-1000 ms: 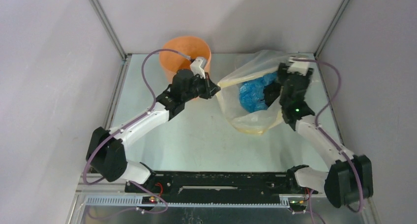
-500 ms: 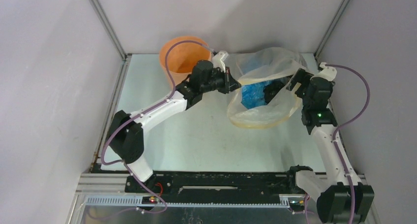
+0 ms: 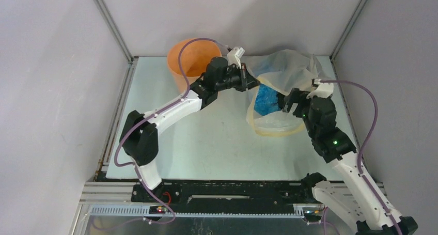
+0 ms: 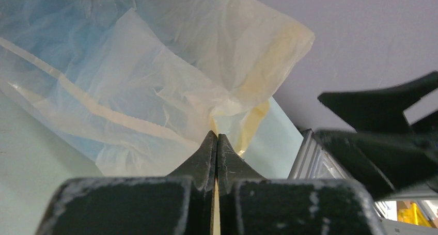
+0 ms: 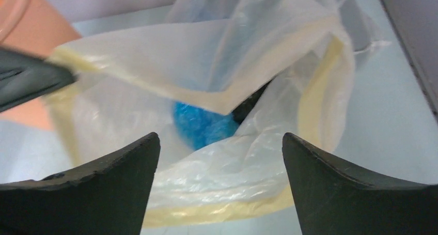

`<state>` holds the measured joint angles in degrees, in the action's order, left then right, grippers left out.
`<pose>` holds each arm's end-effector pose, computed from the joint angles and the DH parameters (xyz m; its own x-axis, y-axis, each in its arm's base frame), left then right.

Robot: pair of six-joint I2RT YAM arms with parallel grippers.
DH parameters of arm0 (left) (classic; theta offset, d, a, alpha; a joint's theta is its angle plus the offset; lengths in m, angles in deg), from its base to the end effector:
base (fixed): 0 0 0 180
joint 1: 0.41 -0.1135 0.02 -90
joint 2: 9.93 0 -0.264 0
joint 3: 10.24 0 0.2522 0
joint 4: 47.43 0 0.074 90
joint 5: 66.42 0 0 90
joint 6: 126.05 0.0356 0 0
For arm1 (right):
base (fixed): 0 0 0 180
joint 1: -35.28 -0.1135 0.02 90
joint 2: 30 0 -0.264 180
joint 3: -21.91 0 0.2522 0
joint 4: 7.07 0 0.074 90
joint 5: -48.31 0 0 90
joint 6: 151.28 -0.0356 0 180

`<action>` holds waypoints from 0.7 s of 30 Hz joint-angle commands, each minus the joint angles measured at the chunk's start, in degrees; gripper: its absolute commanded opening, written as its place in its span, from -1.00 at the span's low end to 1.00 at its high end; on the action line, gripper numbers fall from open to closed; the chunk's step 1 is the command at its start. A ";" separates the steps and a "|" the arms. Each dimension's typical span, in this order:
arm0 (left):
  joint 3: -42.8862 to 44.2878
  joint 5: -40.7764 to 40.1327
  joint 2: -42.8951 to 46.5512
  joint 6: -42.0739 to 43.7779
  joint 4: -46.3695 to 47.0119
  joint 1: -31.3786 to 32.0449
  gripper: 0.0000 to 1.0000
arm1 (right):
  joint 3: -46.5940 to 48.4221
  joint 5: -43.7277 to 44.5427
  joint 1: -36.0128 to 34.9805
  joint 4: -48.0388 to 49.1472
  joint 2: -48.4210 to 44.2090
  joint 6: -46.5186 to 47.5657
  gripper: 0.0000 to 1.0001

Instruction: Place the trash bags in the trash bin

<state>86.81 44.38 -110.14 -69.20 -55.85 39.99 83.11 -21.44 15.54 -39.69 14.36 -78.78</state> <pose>0.3145 -0.2842 0.3379 -0.6042 -0.1571 -0.7812 0.6455 0.4784 -0.5954 0.1698 0.0478 0.3419 -0.2451 0.2118 -0.9461 0.0737 0.9771 0.1996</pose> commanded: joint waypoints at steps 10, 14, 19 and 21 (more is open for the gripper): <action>4.95 0.32 -2.72 -1.73 1.24 0.01 -1.00 | -5.53 -6.09 -11.54 6.69 6.75 2.46 -0.33; 6.41 -1.26 -3.05 -2.37 -0.17 -0.86 -1.00 | -5.52 -6.70 -11.31 13.10 13.66 3.23 -0.61; 10.14 -1.93 -5.66 -2.54 -2.50 -2.13 -1.00 | -5.52 -13.65 -4.71 22.41 23.02 -0.45 -0.63; 11.54 -2.13 -6.92 -1.84 -3.22 -2.27 -1.00 | -5.16 -18.38 -0.35 25.88 26.99 -3.05 -0.63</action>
<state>94.70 43.26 -114.66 -71.08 -57.55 38.61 77.43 -32.13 8.93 -24.78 35.94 -77.46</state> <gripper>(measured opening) 0.003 0.189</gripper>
